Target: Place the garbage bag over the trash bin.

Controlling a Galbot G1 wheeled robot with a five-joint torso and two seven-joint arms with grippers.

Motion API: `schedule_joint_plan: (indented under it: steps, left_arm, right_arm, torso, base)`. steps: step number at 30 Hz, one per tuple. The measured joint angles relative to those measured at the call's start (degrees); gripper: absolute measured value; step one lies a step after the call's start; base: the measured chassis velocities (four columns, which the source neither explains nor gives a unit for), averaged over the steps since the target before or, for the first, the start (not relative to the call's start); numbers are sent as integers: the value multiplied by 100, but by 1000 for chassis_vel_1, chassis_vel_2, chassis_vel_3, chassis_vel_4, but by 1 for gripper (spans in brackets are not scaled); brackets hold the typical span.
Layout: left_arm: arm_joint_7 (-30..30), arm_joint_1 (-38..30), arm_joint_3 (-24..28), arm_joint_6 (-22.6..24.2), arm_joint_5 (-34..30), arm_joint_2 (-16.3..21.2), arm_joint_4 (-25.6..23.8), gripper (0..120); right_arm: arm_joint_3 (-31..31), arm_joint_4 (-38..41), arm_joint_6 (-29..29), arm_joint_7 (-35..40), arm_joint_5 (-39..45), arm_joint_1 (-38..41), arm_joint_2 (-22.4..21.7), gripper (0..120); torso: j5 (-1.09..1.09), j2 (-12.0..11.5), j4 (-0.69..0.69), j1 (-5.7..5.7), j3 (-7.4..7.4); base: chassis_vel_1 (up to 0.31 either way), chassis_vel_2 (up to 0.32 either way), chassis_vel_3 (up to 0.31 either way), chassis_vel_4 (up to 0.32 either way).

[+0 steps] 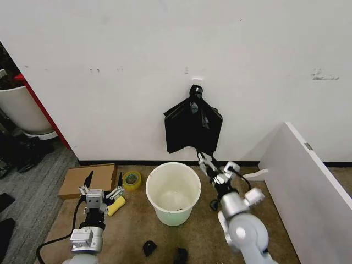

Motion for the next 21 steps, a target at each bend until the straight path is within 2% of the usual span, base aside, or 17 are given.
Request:
schedule_joint_plan:
  steps: [6, 13, 18, 21]
  left_arm:
    - [-2, 85, -30, -12, 4, -60, -85, 100]
    - [-9, 128, -32, -15, 11, -94, -107, 100]
    - [-10, 153, -31, -28, 13, -111, -108, 100]
    - [-10, 155, -31, -29, 14, -111, -108, 100]
  right_arm:
    - [-93, -668, -269, 208, 692, 901, 213, 100]
    - [77, -1360, -276, 159, 842, 1567, 548, 100]
    - [407, -1992, -230, 104, 835, 2282, 555, 100]
    - [434, -2090, -225, 103, 835, 2400, 555, 100]
  torso:
    - [1, 0, -1, 0, 0]
    - [1, 0, -1, 0, 0]
    - [0, 0, -2, 0, 0]
    - [0, 0, -2, 0, 0]
  base:
    - [0, 0, 0, 0]
    - [0, 0, 0, 0]
    - [0, 0, 0, 0]
    - [0, 0, 0, 0]
